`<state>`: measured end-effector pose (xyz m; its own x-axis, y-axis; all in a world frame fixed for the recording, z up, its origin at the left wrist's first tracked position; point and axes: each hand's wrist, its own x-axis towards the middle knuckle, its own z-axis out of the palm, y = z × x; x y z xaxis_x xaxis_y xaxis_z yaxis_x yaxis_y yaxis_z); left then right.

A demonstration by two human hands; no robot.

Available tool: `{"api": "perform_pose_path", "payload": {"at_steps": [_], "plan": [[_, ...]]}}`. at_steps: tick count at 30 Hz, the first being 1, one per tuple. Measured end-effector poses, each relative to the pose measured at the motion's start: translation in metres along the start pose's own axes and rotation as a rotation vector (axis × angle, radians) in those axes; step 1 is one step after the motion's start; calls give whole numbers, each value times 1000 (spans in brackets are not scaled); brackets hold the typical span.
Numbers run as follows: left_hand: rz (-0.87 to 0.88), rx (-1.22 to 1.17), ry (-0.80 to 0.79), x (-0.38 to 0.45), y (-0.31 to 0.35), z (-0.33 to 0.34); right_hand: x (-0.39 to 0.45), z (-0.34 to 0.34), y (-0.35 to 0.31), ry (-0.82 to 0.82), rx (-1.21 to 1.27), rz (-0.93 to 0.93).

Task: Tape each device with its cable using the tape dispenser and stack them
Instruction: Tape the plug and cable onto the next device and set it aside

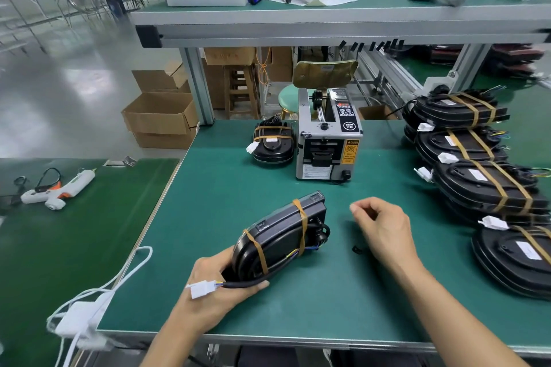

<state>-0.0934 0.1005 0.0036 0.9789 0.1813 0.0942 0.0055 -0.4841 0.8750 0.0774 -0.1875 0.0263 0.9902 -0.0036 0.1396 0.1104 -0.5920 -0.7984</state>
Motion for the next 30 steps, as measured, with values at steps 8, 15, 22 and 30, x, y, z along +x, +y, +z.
{"api": "perform_pose_path", "payload": {"at_steps": [8, 15, 22, 30], "plan": [[-17, -5, 6, 1, -3, 1, 43, 15, -53, 57, 259, 64], [-40, -38, -4, 1, 0, 1, 69, 49, -84, 154, 255, 133], [-37, -33, -8, 1, 1, 0, 72, 60, -87, 209, 296, 187], [-34, -41, 2, 0, 6, 1, 81, 69, -95, 268, 396, 307]]}}
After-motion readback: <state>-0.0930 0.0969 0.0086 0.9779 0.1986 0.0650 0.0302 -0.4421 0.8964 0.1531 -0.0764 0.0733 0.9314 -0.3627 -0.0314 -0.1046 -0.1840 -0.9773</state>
